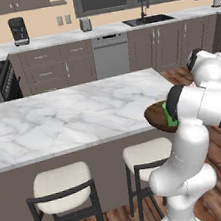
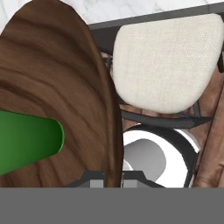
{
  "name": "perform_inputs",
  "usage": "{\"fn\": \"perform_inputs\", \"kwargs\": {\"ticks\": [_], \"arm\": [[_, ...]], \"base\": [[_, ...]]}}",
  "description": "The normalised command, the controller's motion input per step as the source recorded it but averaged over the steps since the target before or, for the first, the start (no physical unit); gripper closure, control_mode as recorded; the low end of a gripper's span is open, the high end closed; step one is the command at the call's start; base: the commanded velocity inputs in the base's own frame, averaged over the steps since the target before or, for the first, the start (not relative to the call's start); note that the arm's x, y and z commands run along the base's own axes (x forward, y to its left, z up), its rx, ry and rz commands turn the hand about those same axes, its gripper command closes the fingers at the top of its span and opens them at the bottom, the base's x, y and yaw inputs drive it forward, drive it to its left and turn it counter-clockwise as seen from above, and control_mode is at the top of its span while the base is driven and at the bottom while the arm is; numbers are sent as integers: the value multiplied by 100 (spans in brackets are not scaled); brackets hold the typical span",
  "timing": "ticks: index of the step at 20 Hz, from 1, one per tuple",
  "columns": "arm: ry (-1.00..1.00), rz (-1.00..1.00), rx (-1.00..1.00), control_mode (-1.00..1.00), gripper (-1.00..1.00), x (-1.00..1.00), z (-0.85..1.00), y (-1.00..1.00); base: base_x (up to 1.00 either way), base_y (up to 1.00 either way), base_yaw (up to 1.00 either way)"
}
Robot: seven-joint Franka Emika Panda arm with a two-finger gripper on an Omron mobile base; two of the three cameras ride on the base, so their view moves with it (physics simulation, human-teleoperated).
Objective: Place the cup inside the bowl on the dining table and move the bowl to any counter.
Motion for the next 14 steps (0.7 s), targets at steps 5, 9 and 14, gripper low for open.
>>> {"fn": "perform_inputs", "kwargs": {"ticks": [5,9,14], "arm": [[0,0,0,-100,100,0,0,0],[0,0,0,-100,100,0,0,0],[0,0,0,100,100,0,0,0]], "base": [[0,0,0],[0,0,0],[0,0,0]]}}
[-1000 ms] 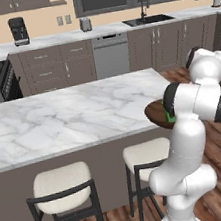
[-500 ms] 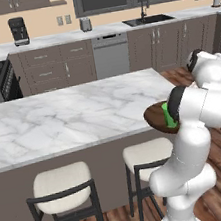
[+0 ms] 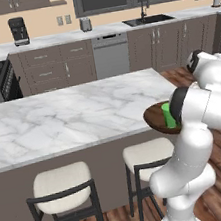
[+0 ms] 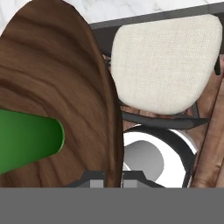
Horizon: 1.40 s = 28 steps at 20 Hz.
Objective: Place the cup inside the bowl on the dining table and move the bowl to any counter.
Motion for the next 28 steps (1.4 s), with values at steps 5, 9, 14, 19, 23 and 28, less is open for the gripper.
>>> {"fn": "perform_inputs", "kwargs": {"ticks": [5,9,14,19,23,28], "arm": [[0,0,0,100,100,0,0,0],[0,0,0,100,100,0,0,0],[0,0,0,100,100,0,0,0],[0,0,0,100,100,0,0,0],[0,0,0,100,100,0,0,0],[0,0,0,100,100,0,0,0]], "base": [[0,0,0],[-25,-7,0],[-73,-21,0],[-28,-36,0],[0,-60,0],[0,-62,0]]}}
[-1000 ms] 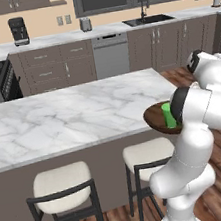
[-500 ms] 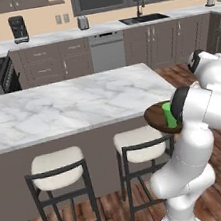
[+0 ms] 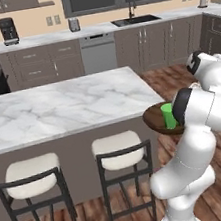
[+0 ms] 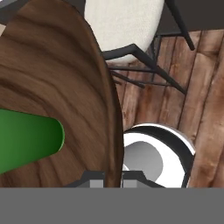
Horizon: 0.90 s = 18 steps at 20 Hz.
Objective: Place the cup inside the bowl on the dining table and move the bowl to any counter.
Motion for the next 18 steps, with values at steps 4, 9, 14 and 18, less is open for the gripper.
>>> {"fn": "perform_inputs", "kwargs": {"ticks": [4,9,14,18], "arm": [[0,0,0,100,100,0,0,0],[0,0,0,100,100,0,0,0],[0,0,0,100,100,0,0,0],[0,0,0,100,100,0,0,0]], "base": [[0,-57,0],[3,-54,0],[6,-66,0],[50,-74,4]]}}
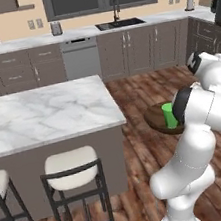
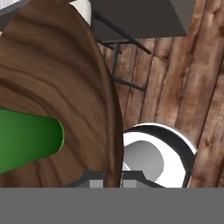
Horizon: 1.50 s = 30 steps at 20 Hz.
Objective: Place the cup inside the bowl on the dining table and move the bowl to any counter.
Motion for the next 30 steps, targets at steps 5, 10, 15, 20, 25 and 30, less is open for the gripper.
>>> {"fn": "perform_inputs", "kwargs": {"ticks": [5,10,15,20,25,30], "arm": [[0,0,0,100,100,0,0,0],[0,0,0,100,100,0,0,0],[0,0,0,100,100,0,0,0],[0,0,0,100,100,0,0,0],[0,0,0,100,100,0,0,0],[0,0,0,100,100,0,0,0]], "base": [[55,-71,7],[57,-65,9],[50,-59,6],[75,-43,4],[82,-42,3],[83,-31,0]]}}
